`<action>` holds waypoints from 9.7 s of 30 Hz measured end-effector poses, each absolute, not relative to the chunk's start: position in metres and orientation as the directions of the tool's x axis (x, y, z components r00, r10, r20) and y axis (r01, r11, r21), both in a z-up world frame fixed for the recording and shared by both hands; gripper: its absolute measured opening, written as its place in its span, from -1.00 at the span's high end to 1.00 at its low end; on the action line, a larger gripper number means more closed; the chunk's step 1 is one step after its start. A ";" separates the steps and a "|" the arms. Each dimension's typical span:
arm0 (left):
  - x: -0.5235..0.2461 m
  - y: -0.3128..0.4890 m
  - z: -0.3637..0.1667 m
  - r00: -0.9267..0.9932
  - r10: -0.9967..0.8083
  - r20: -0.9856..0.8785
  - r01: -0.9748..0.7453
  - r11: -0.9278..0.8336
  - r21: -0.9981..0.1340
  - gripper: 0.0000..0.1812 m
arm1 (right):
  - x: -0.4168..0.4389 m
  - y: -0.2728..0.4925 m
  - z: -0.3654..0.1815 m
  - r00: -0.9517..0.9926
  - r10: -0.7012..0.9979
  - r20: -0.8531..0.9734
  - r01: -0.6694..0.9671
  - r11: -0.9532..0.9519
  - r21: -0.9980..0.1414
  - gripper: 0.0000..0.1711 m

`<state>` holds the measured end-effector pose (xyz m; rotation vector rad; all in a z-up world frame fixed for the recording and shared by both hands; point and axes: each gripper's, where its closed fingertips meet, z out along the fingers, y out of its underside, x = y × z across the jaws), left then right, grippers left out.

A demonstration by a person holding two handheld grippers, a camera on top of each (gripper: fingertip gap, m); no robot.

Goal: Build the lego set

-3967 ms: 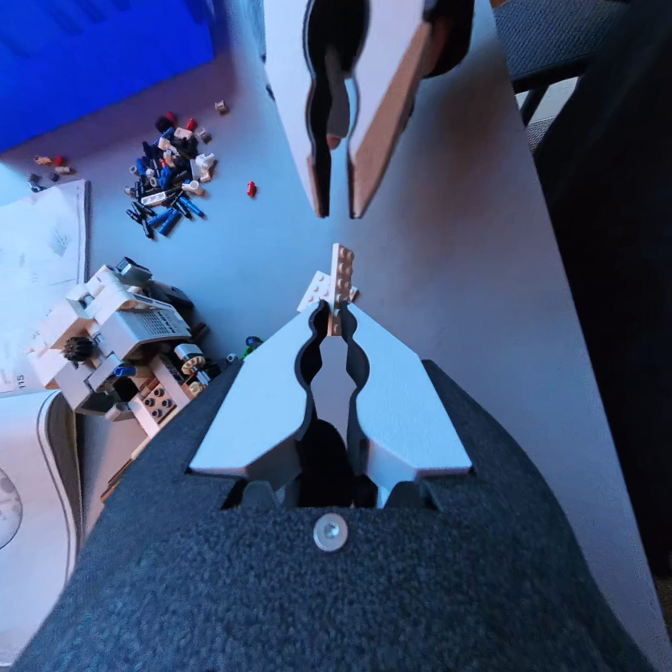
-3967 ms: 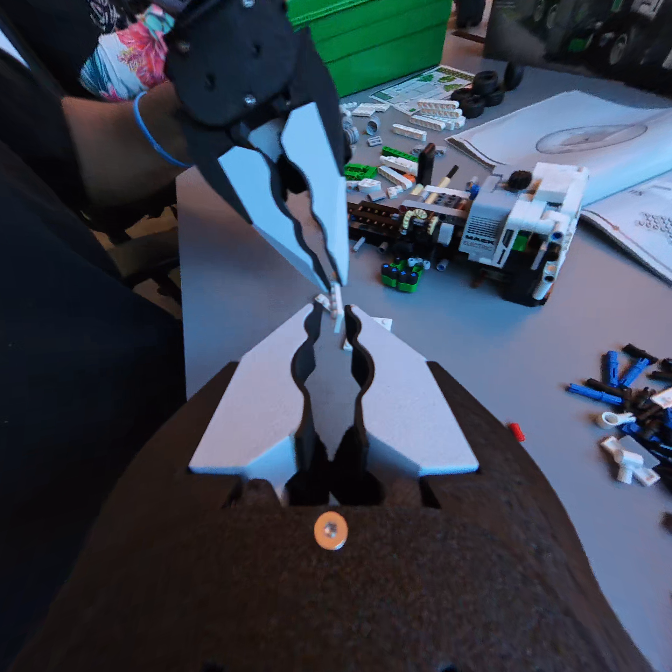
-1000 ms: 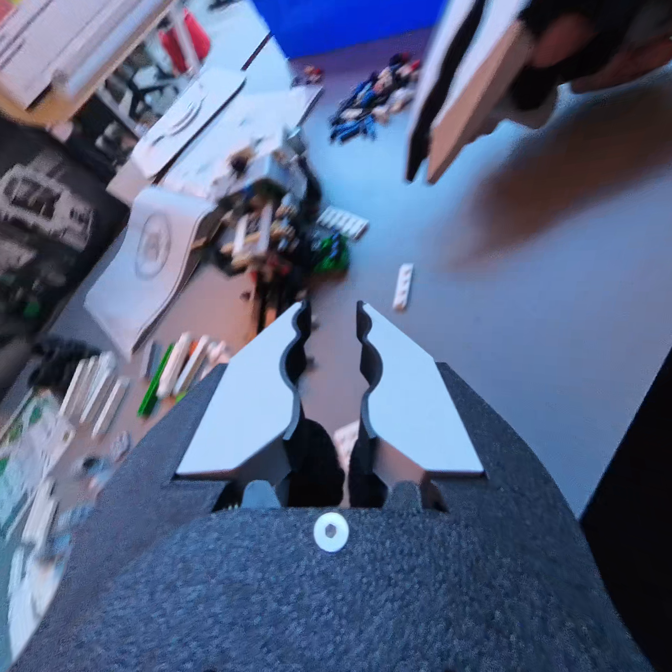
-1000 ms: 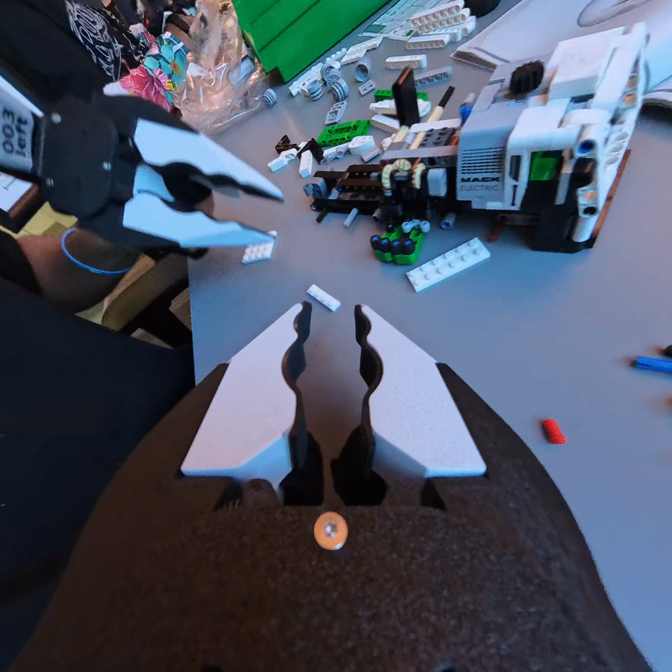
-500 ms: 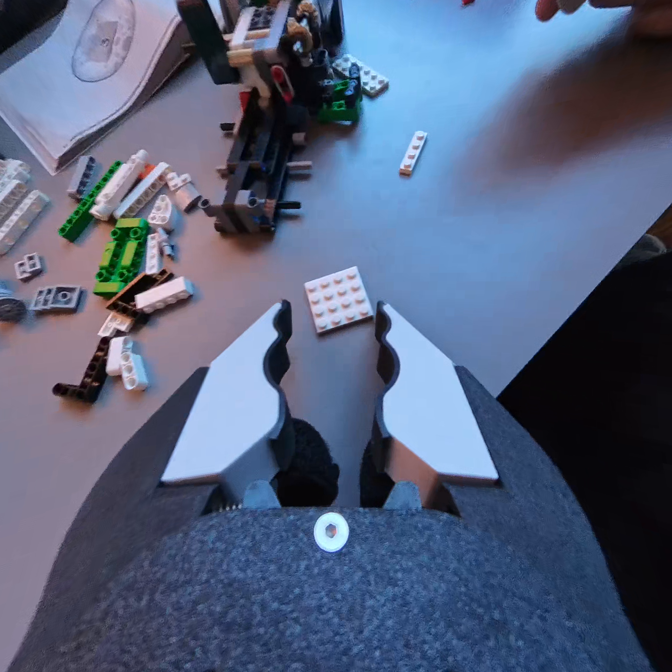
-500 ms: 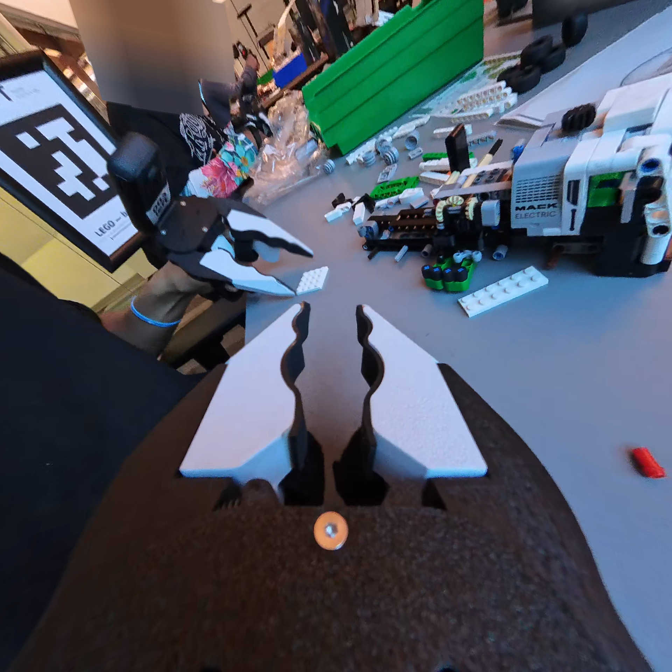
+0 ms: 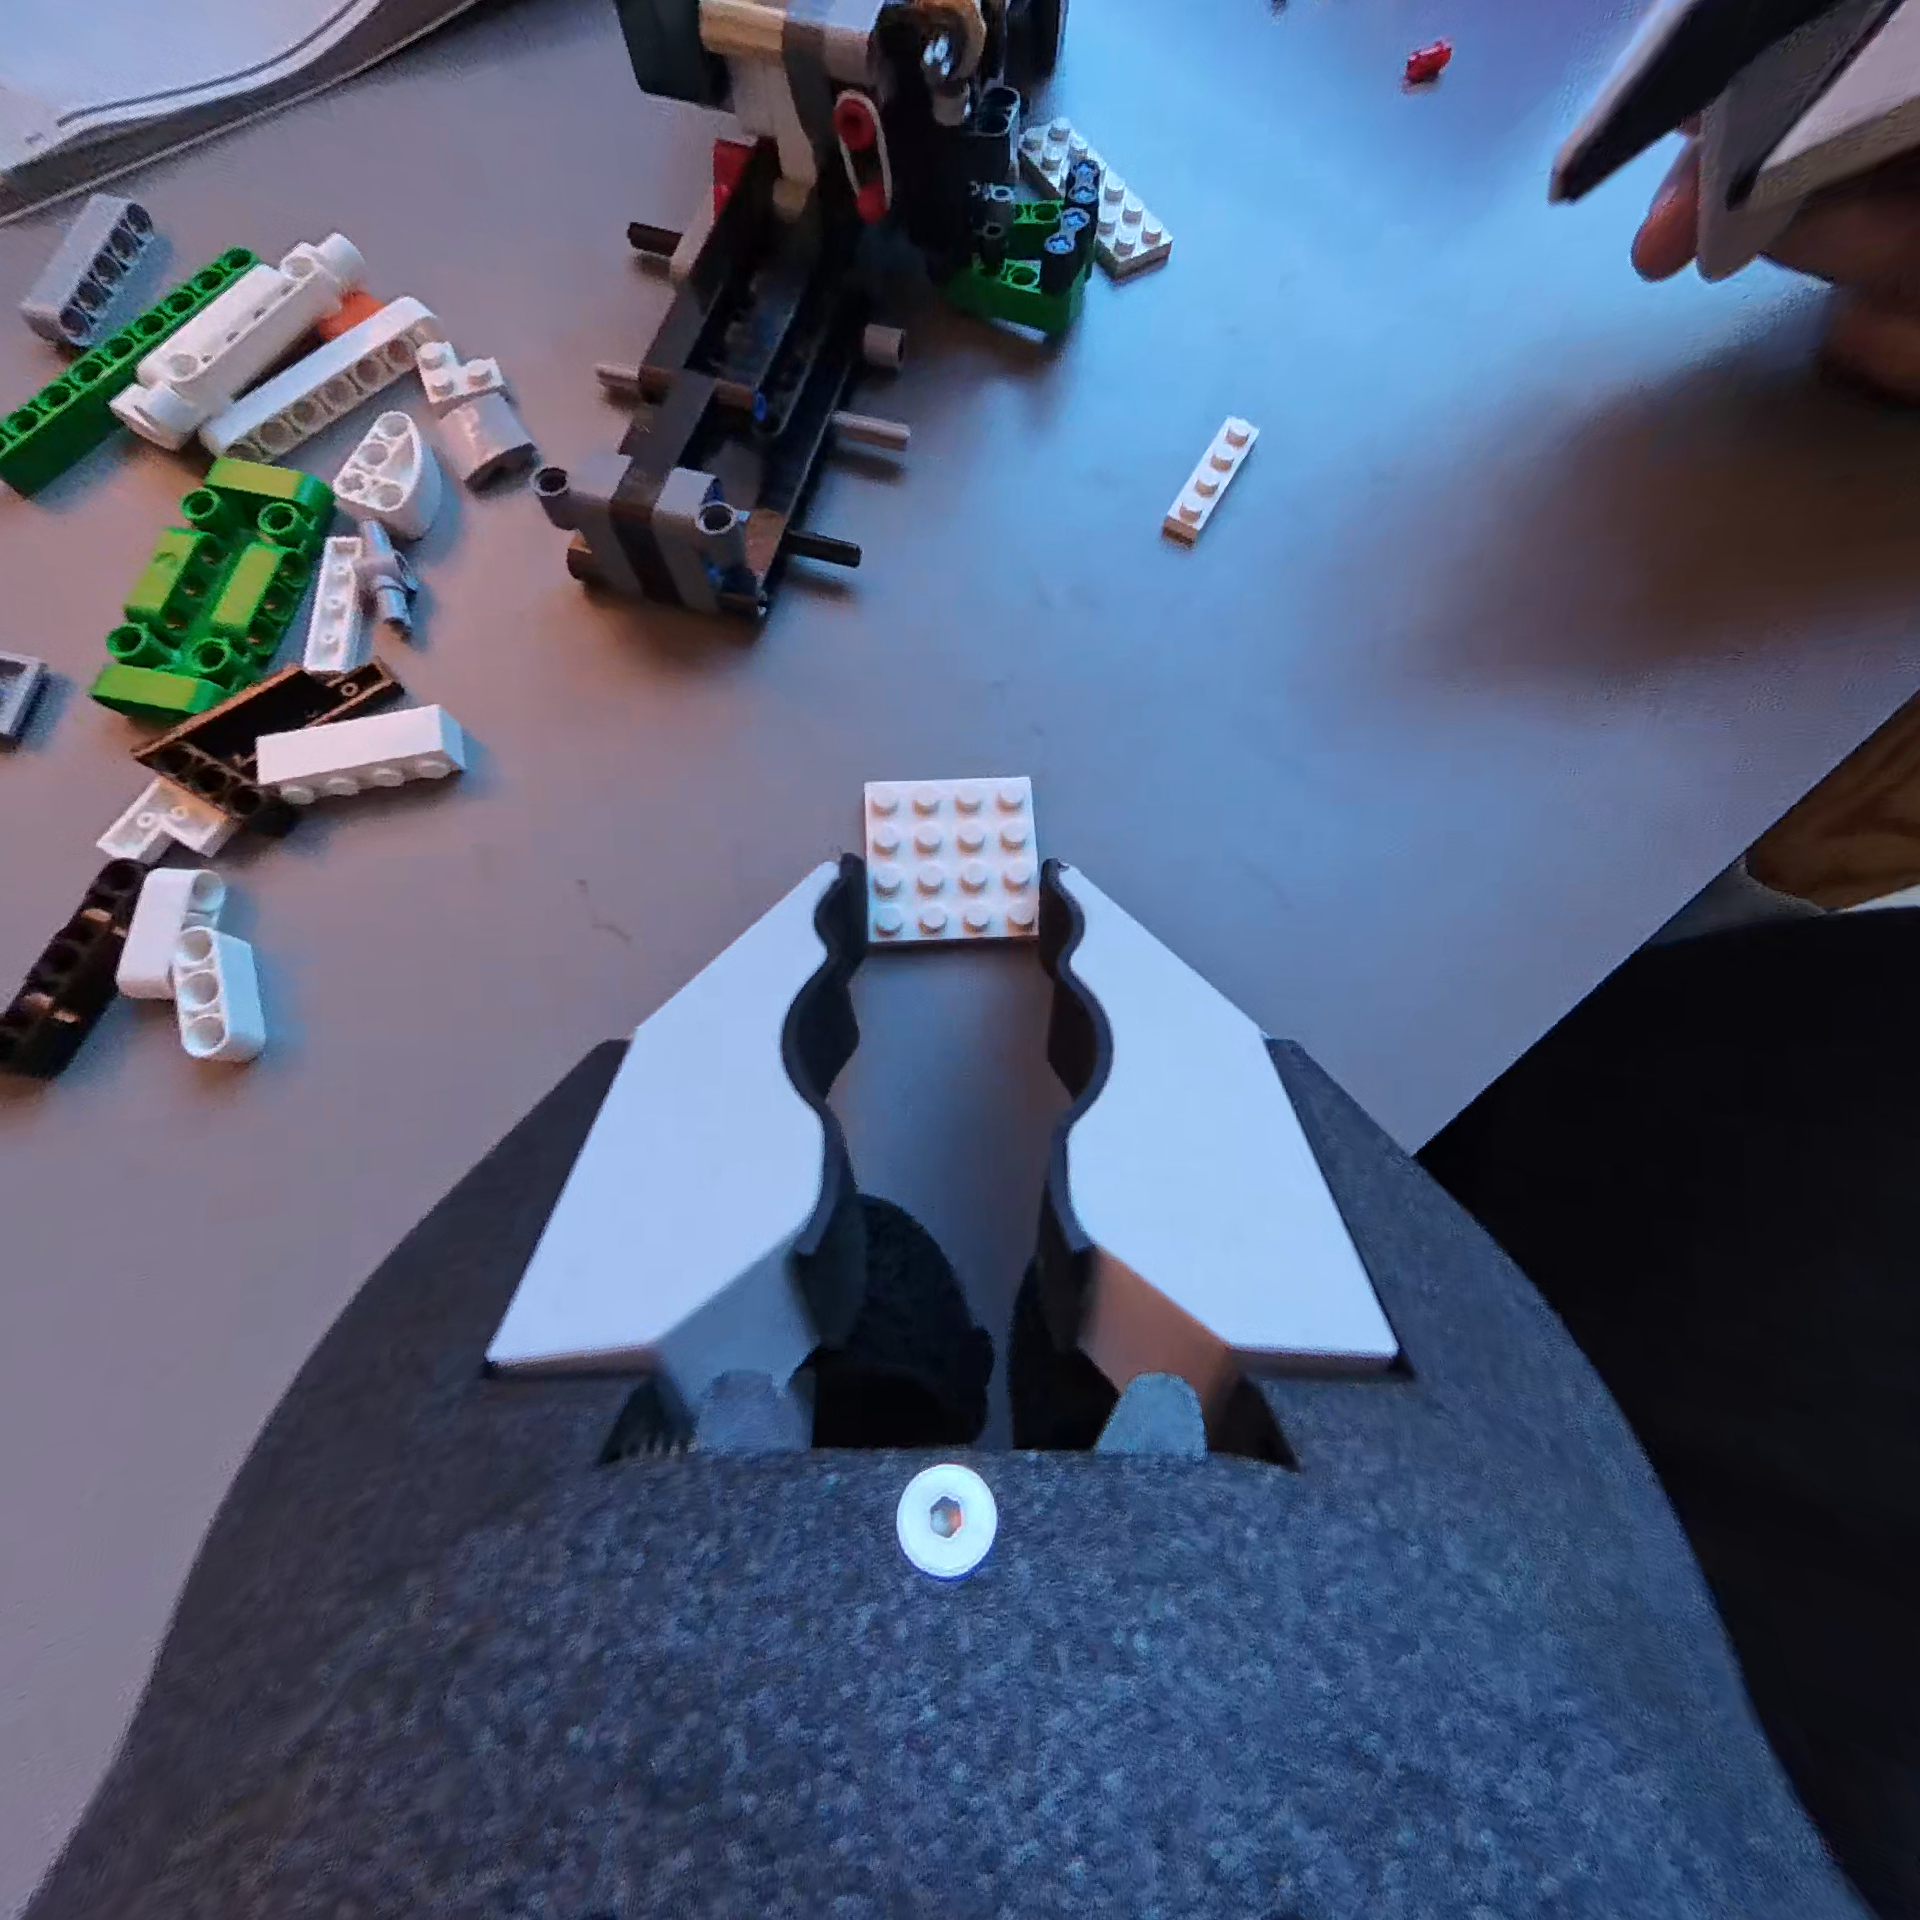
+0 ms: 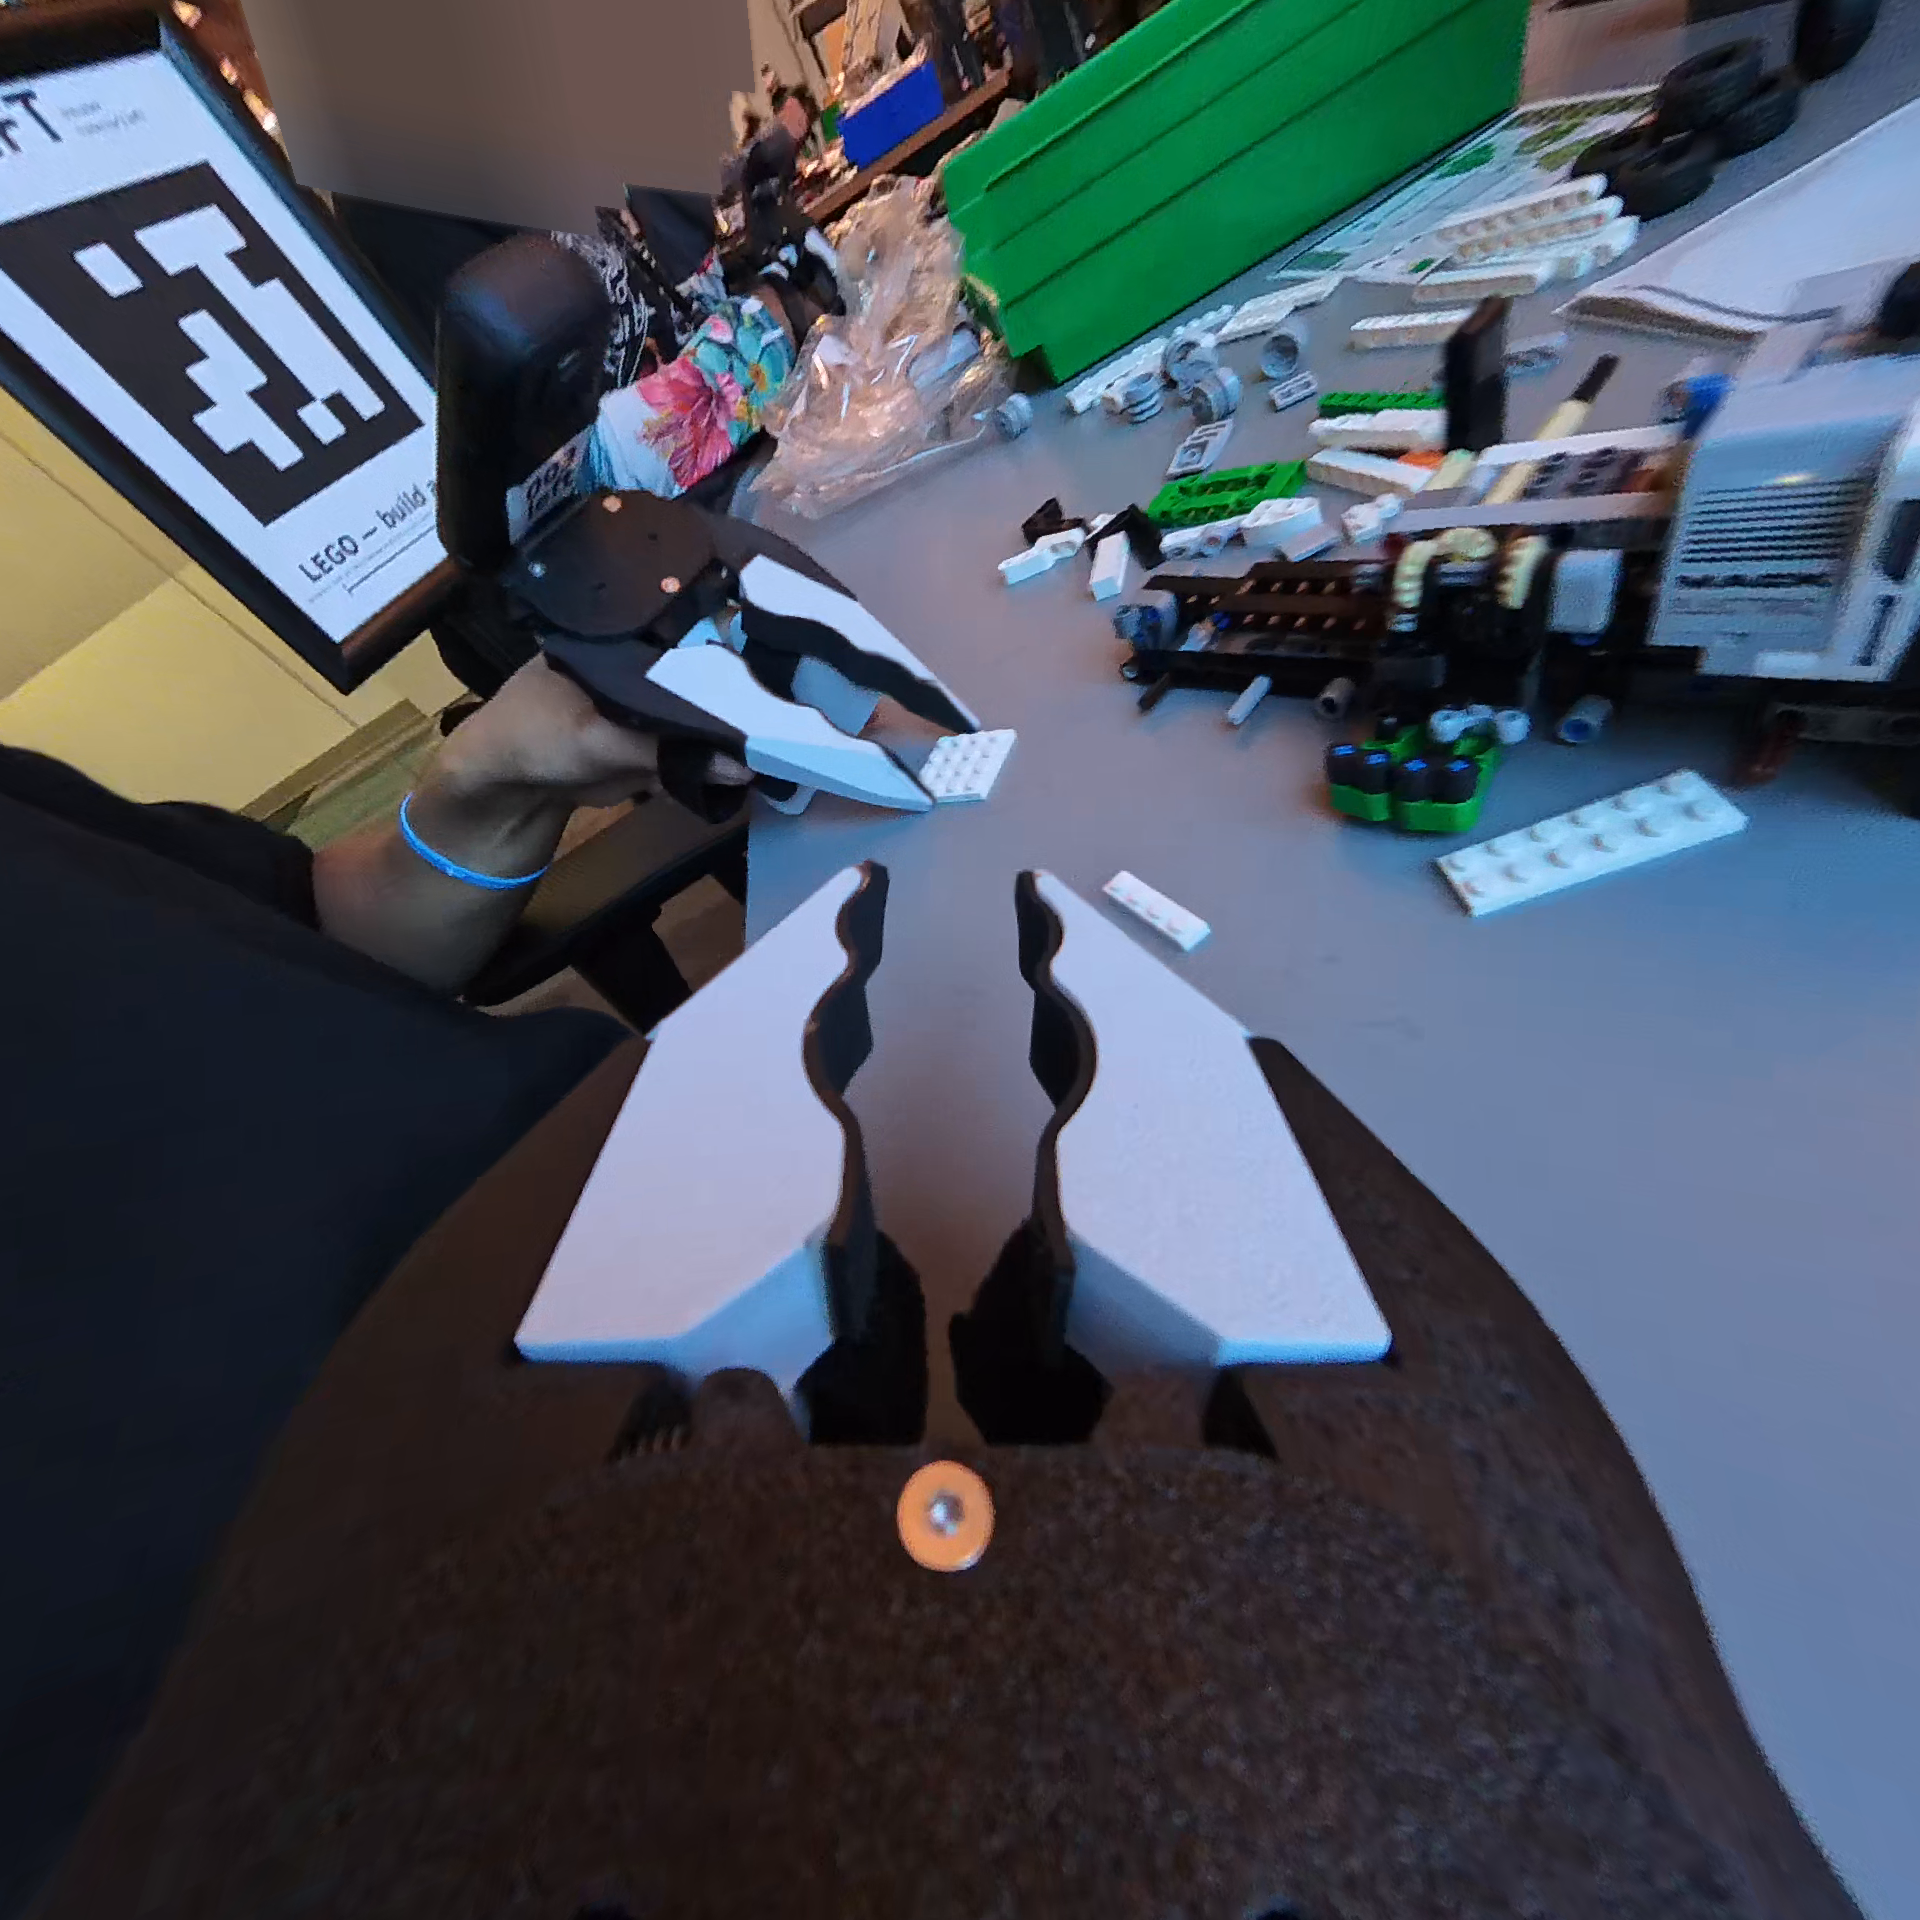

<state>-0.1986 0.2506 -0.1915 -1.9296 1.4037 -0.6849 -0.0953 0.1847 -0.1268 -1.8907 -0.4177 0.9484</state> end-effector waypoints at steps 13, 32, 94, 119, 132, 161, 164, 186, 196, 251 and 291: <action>-0.185 0.227 -0.150 0.134 -0.914 -0.382 -0.543 0.255 -0.800 0.67 | -0.166 0.221 -0.150 0.559 0.657 -0.506 0.049 -0.635 -0.771 0.71; -0.138 0.192 -0.100 -0.387 -0.848 0.363 -0.404 -0.198 -0.893 0.66 | -0.142 0.201 -0.097 0.315 0.748 -0.584 -0.135 -0.574 -0.808 0.96; -0.113 0.207 -0.115 -0.503 -0.735 0.456 -0.445 -0.232 -0.865 0.97 | -0.030 0.237 -0.136 0.959 0.195 0.205 0.276 -0.474 -0.836 0.83; -0.101 0.214 -0.121 -0.415 -0.645 0.642 -0.527 -0.405 -0.747 0.97 | -0.092 0.215 -0.104 0.898 0.297 0.325 0.408 -0.283 -0.868 0.83; -0.101 0.215 -0.124 -0.398 -0.646 0.652 -0.543 -0.407 -0.734 0.97 | -0.092 0.220 -0.118 0.886 0.338 0.318 0.439 -0.386 -0.811 0.83; -0.115 0.215 -0.116 -0.312 -0.334 0.890 -0.648 -0.610 -0.456 0.98 | -0.108 0.223 -0.117 0.877 0.470 0.096 0.431 -0.685 -0.587 0.76; -0.116 0.217 -0.116 -0.306 -0.328 0.894 -0.648 -0.616 -0.448 0.98 | -0.108 0.225 -0.117 0.868 0.483 0.115 0.458 -0.687 -0.564 0.78; -0.119 0.218 -0.121 -0.297 -0.334 0.895 -0.674 -0.590 -0.444 0.98 | -0.110 0.231 -0.121 0.827 0.497 -0.262 0.372 -0.834 -0.408 0.81; -0.118 0.226 -0.118 -0.270 -0.256 0.928 -0.668 -0.645 -0.373 0.98 | -0.111 0.238 -0.118 0.842 0.462 -0.280 0.351 -0.862 -0.365 0.82; -0.128 0.220 -0.113 -0.457 -0.427 0.781 -0.651 -0.438 -0.620 0.97 | -0.134 0.242 -0.102 0.383 0.440 -0.812 -0.015 -0.876 -0.482 0.79; -0.128 0.221 -0.105 -0.496 -0.409 0.766 -0.628 -0.441 -0.642 0.95 | -0.131 0.227 -0.106 0.321 0.458 -0.829 -0.105 -0.852 -0.512 0.91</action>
